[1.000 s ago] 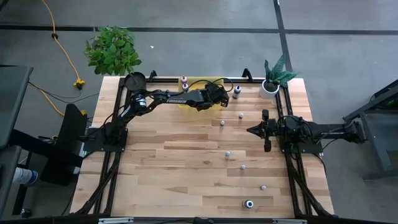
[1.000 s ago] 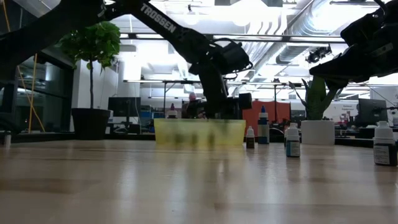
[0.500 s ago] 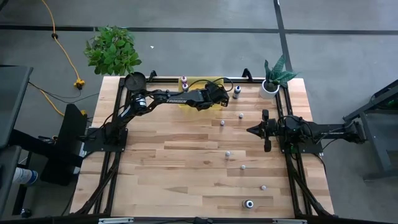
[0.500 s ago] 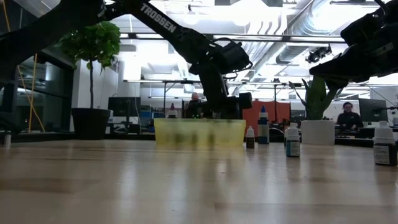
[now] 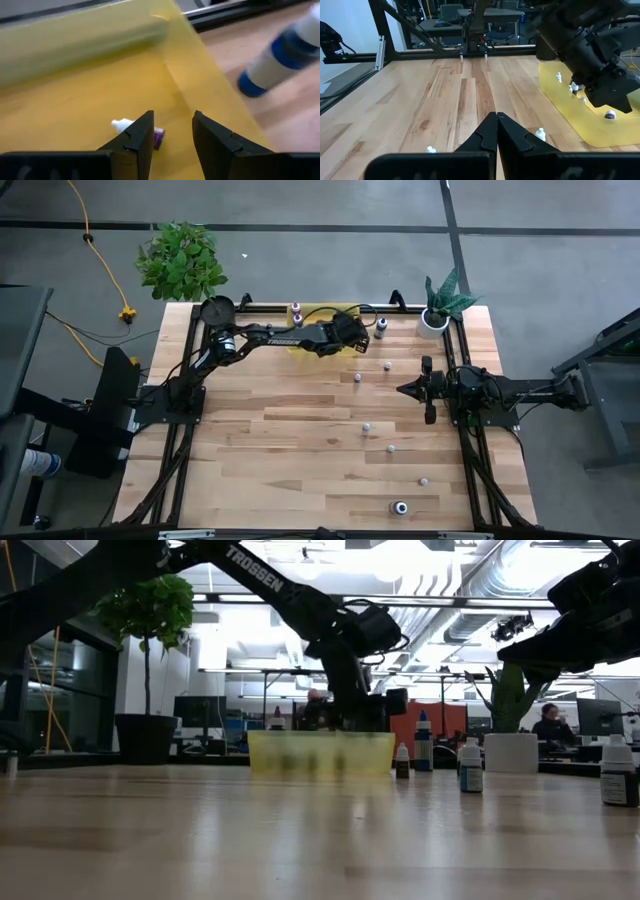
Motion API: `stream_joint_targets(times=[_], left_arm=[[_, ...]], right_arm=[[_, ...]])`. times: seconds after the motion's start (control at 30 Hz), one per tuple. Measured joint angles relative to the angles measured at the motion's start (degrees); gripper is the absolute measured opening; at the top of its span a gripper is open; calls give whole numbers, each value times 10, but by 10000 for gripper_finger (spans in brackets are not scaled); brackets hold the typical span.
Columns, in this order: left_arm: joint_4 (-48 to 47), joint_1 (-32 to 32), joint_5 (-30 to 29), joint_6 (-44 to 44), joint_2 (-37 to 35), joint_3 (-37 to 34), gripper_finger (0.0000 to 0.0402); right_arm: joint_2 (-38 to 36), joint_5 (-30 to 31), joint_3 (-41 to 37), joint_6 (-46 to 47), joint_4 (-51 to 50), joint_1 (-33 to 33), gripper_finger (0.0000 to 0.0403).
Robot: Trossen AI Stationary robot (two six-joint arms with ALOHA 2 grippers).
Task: Pick & Place food coloring
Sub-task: Put the small brown food coloring bottle into the yellow container
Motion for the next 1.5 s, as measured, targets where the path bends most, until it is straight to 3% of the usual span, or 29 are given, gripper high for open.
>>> stream_joint_targets(times=[0.33,0.43,0.6,0.7,0.87,1.17,1.5], left_arm=[[-50,-3,101,178,-13,123,128],[-55,-5,161,257,-13,137,128],[-113,-21,311,400,-12,139,128],[-169,-37,357,472,-12,139,128],[-219,-51,367,544,-12,133,128],[-165,-57,325,574,-14,49,128],[-120,-57,364,613,-18,19,128]], right_arm=[[0,0,0,0,0,0,0],[0,0,0,0,0,0,0],[0,0,0,0,0,0,0],[0,0,0,0,0,0,0],[0,0,0,0,0,0,0],[0,0,0,0,0,0,0],[0,0,0,0,0,0,0]])
